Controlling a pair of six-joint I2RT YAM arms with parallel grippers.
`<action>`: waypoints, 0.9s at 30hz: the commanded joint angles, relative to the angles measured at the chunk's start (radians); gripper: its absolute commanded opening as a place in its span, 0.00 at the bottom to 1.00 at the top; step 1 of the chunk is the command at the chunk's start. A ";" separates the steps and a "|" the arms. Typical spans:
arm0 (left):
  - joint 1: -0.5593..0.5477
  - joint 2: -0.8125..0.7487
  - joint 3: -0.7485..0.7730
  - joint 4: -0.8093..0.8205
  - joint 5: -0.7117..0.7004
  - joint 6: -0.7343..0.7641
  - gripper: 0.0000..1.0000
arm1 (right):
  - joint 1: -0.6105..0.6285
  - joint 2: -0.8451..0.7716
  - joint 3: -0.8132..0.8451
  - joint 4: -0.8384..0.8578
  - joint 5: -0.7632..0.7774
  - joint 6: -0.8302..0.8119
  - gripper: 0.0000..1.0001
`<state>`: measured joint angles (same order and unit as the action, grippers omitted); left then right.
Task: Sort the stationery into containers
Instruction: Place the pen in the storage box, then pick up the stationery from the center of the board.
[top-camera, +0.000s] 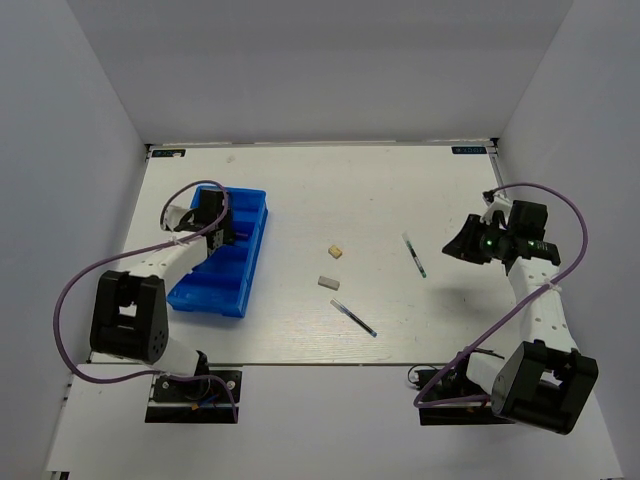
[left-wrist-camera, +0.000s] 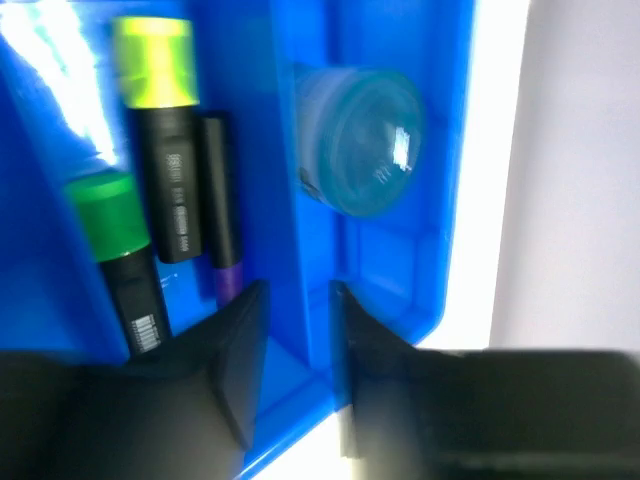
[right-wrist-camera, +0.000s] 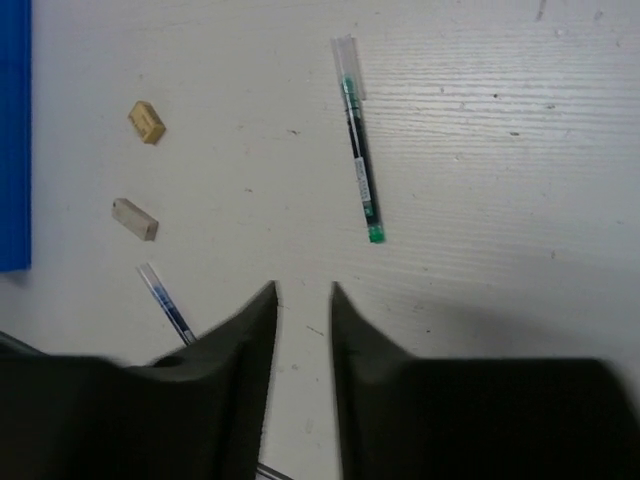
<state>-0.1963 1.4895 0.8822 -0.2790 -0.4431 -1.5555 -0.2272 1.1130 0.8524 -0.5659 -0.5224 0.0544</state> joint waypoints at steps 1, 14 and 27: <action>0.011 -0.064 0.044 0.075 0.070 0.124 0.36 | 0.014 -0.005 -0.009 0.011 -0.121 -0.047 0.20; -0.317 -0.090 0.359 -0.506 0.632 1.219 0.65 | 0.489 0.427 0.280 -0.049 0.017 -0.340 0.53; -0.359 -0.845 -0.215 -0.384 0.566 1.298 0.87 | 0.838 0.881 0.649 0.034 0.381 -0.251 0.67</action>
<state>-0.5613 0.7200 0.7071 -0.6739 0.1455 -0.3073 0.5816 1.9446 1.4231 -0.5461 -0.2470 -0.2115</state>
